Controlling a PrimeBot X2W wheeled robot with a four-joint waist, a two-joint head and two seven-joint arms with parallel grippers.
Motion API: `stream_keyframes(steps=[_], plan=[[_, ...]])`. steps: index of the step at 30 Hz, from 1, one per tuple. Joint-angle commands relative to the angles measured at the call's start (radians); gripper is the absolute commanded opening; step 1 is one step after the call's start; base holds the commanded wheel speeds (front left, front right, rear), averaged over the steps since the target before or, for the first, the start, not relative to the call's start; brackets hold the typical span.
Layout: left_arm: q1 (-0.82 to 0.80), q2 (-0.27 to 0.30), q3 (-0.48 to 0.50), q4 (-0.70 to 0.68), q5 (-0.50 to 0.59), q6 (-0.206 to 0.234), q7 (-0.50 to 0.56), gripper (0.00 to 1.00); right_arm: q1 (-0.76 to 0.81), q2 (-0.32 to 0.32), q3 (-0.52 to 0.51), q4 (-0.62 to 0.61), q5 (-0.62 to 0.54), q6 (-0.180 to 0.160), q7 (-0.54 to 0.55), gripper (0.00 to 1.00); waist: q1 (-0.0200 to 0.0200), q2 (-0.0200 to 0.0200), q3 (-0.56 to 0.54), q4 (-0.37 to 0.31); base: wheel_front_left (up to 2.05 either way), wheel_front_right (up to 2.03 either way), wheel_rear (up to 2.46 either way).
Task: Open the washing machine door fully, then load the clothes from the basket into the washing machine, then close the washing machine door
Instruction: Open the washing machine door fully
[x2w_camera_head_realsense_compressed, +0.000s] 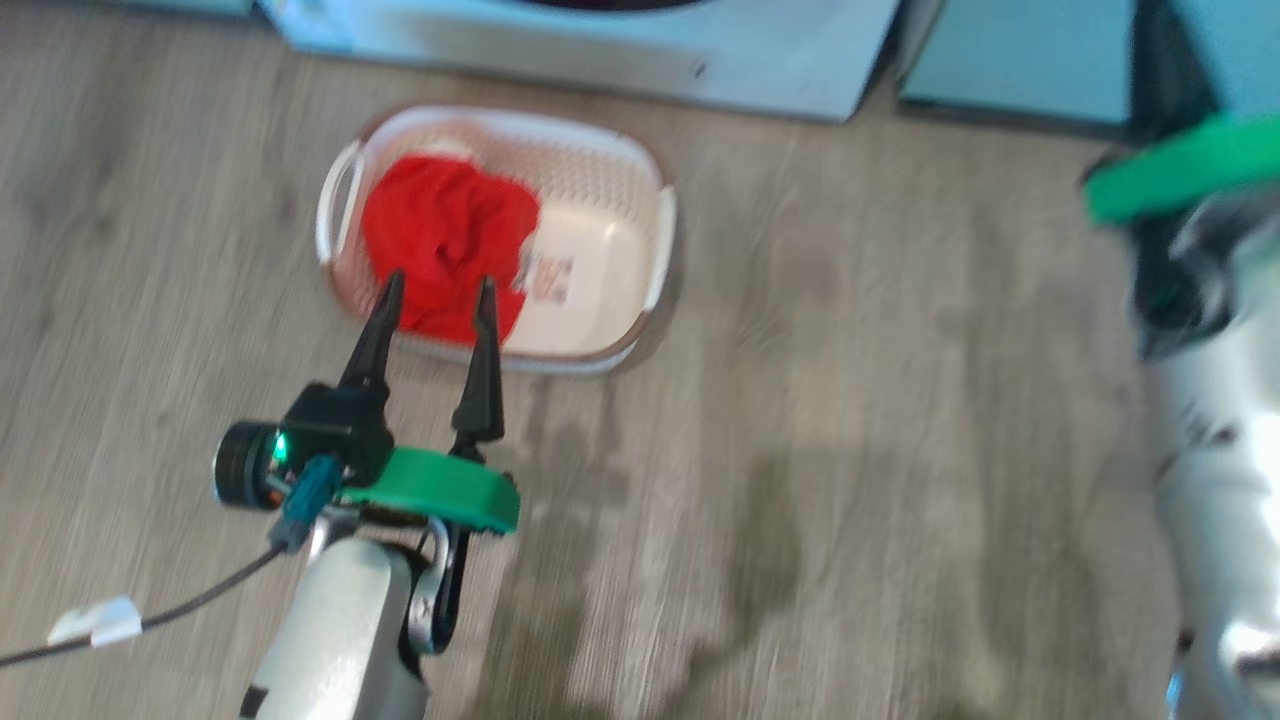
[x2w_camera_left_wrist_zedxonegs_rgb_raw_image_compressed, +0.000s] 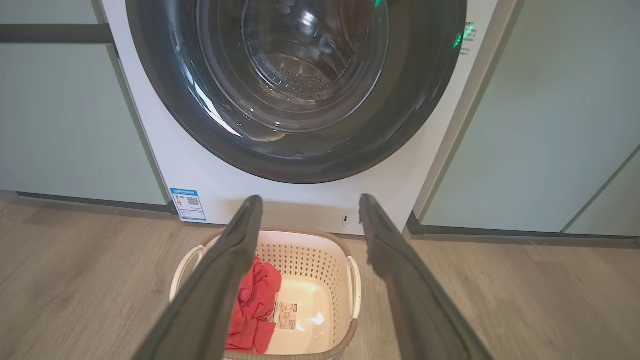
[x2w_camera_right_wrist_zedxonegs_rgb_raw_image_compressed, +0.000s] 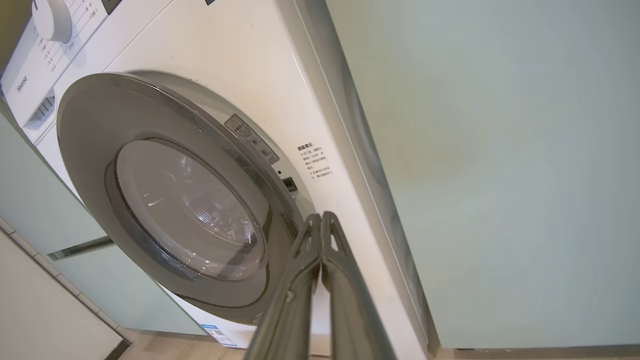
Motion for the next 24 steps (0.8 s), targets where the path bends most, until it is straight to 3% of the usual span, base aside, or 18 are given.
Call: stream_keyframes(steps=[1, 4, 5, 7, 24], plan=[[-0.029, 0.008, 0.02, -0.038, -0.004, 0.005, -0.012, 1.0, -0.055, 0.0, 0.019, -0.029, 0.022, 0.0, 0.017, 0.0, -0.0002, 0.0, 0.087, 0.073, 0.0, 0.0, 0.0], [-0.065, 0.008, -0.006, -0.041, -0.014, 0.007, -0.012, 1.0, -0.169, -0.011, 0.011, -0.021, 0.15, 0.0, 0.094, 0.0, -0.0002, 0.0, 0.133, 0.103, 0.0, 0.0, 0.0], [-0.088, 0.008, -0.032, -0.039, -0.012, 0.006, -0.012, 1.0, -0.245, -0.005, -0.023, -0.018, 0.271, 0.0, 0.159, 0.0, -0.0002, 0.0, 0.159, 0.123, 0.0, 0.0, 0.0], [-0.109, 0.008, -0.05, -0.044, -0.02, 0.014, -0.012, 1.0, -0.312, -0.018, -0.033, -0.014, 0.331, 0.0, 0.213, 0.0, -0.0002, 0.0, 0.182, 0.141, 0.0, 0.0, 0.0], [-0.148, 0.008, -0.1, -0.049, -0.046, 0.047, -0.012, 1.0, -0.725, -0.045, -0.173, 0.32, 0.478, 0.0, 0.454, 0.0, -0.0002, 0.0, 0.242, 0.206, 0.0, 0.0, 0.0]])
